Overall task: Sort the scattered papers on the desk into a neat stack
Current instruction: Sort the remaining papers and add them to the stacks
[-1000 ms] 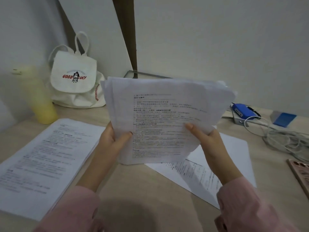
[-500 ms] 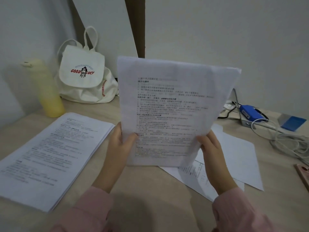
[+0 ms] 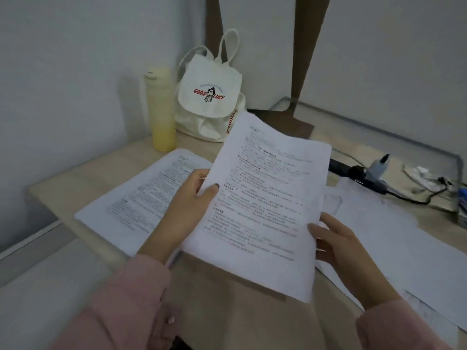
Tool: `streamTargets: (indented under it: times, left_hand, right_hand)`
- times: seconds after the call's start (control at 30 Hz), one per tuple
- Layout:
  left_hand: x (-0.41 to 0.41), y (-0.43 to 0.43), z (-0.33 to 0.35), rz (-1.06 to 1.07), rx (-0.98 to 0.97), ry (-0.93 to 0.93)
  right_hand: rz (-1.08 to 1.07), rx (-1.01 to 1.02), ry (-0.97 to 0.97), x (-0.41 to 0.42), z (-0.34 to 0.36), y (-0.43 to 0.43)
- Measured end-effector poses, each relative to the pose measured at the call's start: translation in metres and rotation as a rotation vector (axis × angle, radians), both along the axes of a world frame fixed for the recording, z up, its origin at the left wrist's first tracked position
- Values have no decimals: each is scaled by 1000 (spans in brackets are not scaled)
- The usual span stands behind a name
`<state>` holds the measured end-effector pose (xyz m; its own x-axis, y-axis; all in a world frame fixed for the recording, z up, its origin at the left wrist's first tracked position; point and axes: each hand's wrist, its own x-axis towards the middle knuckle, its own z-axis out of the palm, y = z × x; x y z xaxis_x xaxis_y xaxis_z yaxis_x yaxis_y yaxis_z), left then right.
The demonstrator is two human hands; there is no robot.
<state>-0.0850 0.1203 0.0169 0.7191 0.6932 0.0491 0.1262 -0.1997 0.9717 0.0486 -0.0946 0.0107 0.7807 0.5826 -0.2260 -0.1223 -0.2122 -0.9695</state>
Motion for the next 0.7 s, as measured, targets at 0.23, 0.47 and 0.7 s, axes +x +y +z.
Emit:
streamTargets:
  times: [0.23,0.47,0.7]
  left_hand:
    - [-71,75,-7,295,-228,-10]
    - [-101,105,-30,658,-358,-246]
    - [-108,109,-66,615,-89,41]
  right_hand:
    - [73,172,356,-39,-36,83]
    - [48,267,414,-80,-43,154]
    - [64,110,367,-91,-58,177]
